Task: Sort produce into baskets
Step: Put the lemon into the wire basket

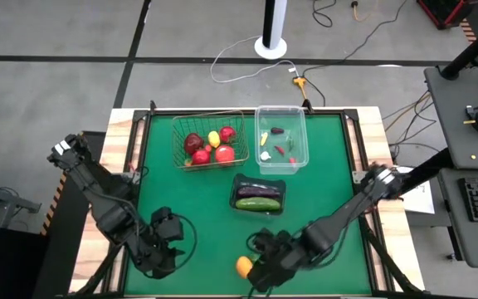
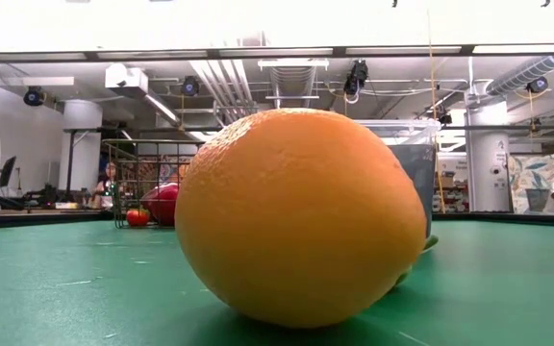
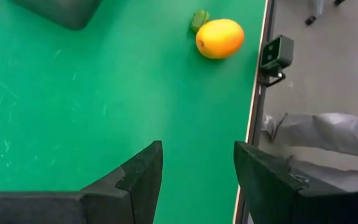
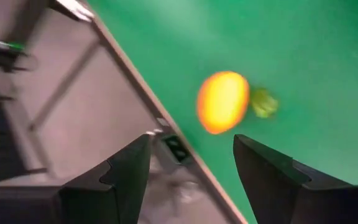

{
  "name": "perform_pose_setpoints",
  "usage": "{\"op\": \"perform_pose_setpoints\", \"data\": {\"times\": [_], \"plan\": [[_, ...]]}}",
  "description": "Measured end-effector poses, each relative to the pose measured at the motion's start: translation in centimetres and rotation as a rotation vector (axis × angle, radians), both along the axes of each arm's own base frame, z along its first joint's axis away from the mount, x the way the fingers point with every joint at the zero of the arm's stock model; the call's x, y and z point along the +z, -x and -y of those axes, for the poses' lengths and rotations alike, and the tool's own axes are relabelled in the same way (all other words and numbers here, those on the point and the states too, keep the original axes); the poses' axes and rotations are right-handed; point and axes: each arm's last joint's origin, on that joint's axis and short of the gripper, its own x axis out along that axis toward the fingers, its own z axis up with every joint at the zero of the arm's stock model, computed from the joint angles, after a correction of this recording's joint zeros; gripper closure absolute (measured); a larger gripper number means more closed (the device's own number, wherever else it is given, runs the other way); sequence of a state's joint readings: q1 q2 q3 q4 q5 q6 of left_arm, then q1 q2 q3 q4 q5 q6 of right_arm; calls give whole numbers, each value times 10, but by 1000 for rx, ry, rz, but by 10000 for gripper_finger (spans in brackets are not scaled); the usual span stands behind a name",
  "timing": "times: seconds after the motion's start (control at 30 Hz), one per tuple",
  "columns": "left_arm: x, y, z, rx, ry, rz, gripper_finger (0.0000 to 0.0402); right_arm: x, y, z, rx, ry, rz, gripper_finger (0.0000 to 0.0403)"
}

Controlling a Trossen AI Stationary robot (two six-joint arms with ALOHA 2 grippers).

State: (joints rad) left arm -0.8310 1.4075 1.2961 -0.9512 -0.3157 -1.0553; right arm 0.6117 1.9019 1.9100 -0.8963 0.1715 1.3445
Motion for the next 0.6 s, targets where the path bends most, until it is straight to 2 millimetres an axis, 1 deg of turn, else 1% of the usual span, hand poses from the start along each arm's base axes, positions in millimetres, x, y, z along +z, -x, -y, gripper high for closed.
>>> {"op": "perform_pose_setpoints", "data": {"times": [0.1,0.2,0.33,0.4,0.5,0.6], "plan": [[0,3,3,-15,1,-1,222,-4,-8,-8,8,65,-104,182],[0,7,7,-29,5,-3,222,-9,-17,-15,24,107,-163,182],[0,12,11,-32,13,-4,222,-16,-31,-24,41,127,-179,182],[0,14,12,-30,8,-1,222,-22,-37,-26,46,99,-172,181],[0,16,13,-31,7,-2,222,-32,-40,-28,42,67,-202,171],[-1,17,13,-31,-4,-4,222,-41,-42,-30,49,83,-221,149]]}}
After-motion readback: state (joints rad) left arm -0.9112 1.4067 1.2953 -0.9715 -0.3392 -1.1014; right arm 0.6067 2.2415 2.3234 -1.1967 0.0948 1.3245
